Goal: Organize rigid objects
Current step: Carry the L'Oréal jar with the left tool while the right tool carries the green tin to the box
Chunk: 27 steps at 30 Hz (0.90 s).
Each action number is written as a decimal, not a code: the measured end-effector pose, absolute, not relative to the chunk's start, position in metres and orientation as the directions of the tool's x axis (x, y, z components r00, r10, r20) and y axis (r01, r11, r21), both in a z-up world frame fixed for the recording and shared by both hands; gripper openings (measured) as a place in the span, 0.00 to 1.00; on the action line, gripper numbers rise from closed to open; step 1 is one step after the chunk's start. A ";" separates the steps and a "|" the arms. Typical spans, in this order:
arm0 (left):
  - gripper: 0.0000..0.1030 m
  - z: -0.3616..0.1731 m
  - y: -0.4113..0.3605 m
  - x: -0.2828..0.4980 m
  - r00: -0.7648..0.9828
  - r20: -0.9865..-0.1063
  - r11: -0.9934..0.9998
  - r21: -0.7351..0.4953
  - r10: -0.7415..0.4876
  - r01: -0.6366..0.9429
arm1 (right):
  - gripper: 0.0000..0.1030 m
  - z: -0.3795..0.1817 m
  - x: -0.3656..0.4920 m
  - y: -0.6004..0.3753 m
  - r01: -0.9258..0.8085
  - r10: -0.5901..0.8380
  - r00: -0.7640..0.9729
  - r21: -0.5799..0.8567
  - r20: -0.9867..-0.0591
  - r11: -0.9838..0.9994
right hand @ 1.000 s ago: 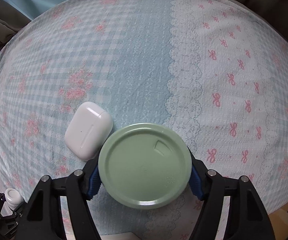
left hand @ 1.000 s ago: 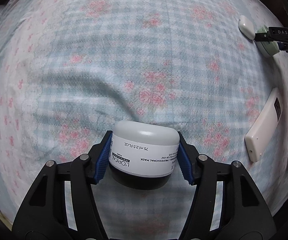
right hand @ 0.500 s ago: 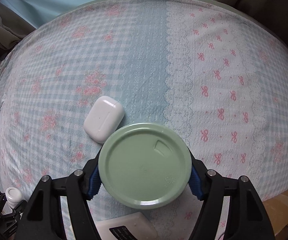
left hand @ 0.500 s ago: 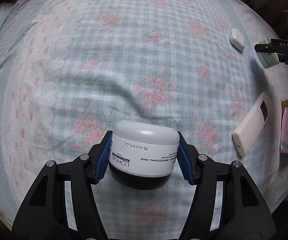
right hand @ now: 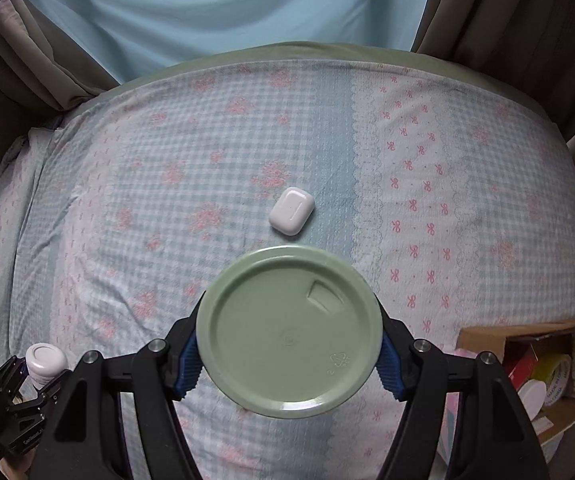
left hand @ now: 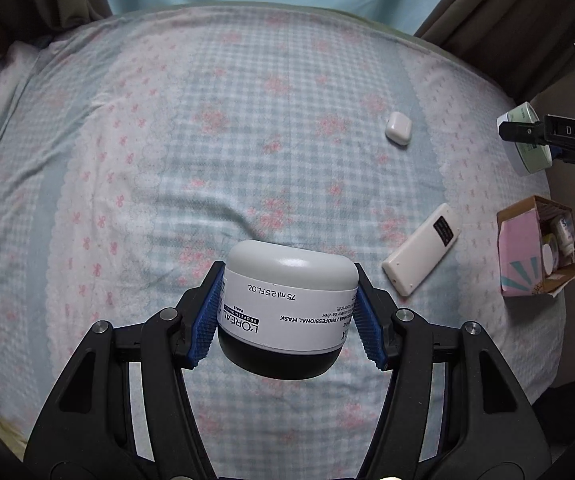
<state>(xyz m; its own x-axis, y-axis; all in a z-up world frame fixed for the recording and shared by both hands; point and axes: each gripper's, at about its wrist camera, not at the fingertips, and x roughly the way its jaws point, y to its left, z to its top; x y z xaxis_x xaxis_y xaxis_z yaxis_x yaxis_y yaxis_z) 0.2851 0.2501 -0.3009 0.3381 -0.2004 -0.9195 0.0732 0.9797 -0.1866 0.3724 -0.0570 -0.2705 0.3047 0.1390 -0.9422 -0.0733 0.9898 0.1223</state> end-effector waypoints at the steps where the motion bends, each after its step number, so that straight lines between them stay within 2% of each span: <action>1: 0.55 -0.291 0.248 0.282 0.343 -0.916 0.978 -0.189 -0.207 0.087 | 0.64 -0.261 0.364 -0.056 -0.067 0.142 0.311 0.127 -0.940 0.990; 8: 0.55 -0.227 0.225 0.255 0.390 -0.886 0.963 -0.191 -0.252 0.188 | 0.64 -0.195 0.298 -0.057 -0.020 0.171 0.374 0.177 -0.911 0.984; 15: 0.55 -0.184 0.175 0.231 0.423 -0.860 0.952 -0.203 -0.286 0.230 | 0.64 -0.157 0.247 -0.090 -0.025 0.186 0.426 0.194 -0.885 0.981; 27: 0.55 -0.147 0.015 0.205 0.446 -0.826 0.935 -0.258 -0.344 0.243 | 0.64 -0.149 0.198 -0.231 -0.068 0.238 0.425 0.232 -0.873 0.970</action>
